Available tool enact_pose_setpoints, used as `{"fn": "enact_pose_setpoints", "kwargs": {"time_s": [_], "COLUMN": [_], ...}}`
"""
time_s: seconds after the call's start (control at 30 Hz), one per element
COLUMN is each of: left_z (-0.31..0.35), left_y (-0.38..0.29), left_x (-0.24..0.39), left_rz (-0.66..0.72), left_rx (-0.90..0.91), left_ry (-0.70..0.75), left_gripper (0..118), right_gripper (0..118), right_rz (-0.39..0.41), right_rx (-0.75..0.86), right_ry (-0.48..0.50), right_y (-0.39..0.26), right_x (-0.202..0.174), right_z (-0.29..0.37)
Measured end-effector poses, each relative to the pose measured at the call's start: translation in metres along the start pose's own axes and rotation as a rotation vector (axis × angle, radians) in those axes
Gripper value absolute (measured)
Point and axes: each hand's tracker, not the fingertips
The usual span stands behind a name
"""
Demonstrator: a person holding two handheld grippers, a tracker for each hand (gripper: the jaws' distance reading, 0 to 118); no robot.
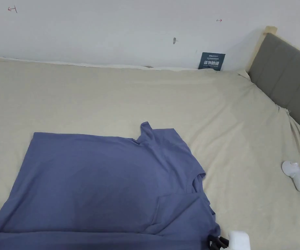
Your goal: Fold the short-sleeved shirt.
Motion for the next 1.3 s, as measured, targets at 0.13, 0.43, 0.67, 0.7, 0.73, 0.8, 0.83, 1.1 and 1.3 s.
{"fn": "enact_pose_setpoints", "kwargs": {"time_s": [0.13,0.43,0.67,0.7,0.73,0.8,0.83,1.1,1.3], "left_z": [0.002,0.037,0.051,0.05,0.047,0.037,0.034,-0.008,-0.071], "left_y": [-0.004,-0.005,0.004,0.002,0.002,0.007,0.014,0.077,0.108], "left_x": [-0.003,0.002,0.001,0.001,0.002,0.004,0.005,0.017,0.036], "left_rz": [-0.019,0.078,0.123,0.123,0.122,0.104,0.109,0.167,0.068], "left_rx": [0.0,0.132,0.158,0.159,0.153,0.152,0.155,0.165,0.069], "left_ry": [0.006,0.006,-0.02,-0.015,-0.011,-0.019,-0.031,-0.041,0.024], "left_gripper": [9,9,9,9,9,9,9,9,9], "right_gripper": [5,5,5,5,5,5,5,5,5], "right_rz": [0.068,0.029,0.009,-0.025,-0.051,-0.07,-0.074,-0.107,-0.075], "right_rx": [0.084,0.286,0.314,0.291,0.296,0.297,0.288,0.25,0.182], "right_ry": [-0.022,-0.003,0.0,0.008,0.016,0.024,0.013,0.026,0.018], "right_y": [-0.005,0.02,0.032,0.029,0.024,0.022,0.028,0.096,0.14], "right_x": [-0.009,-0.032,-0.035,-0.032,-0.03,-0.027,-0.027,-0.019,-0.021], "right_z": [0.027,0.086,0.094,0.087,0.085,0.078,0.074,0.031,-0.032]}}
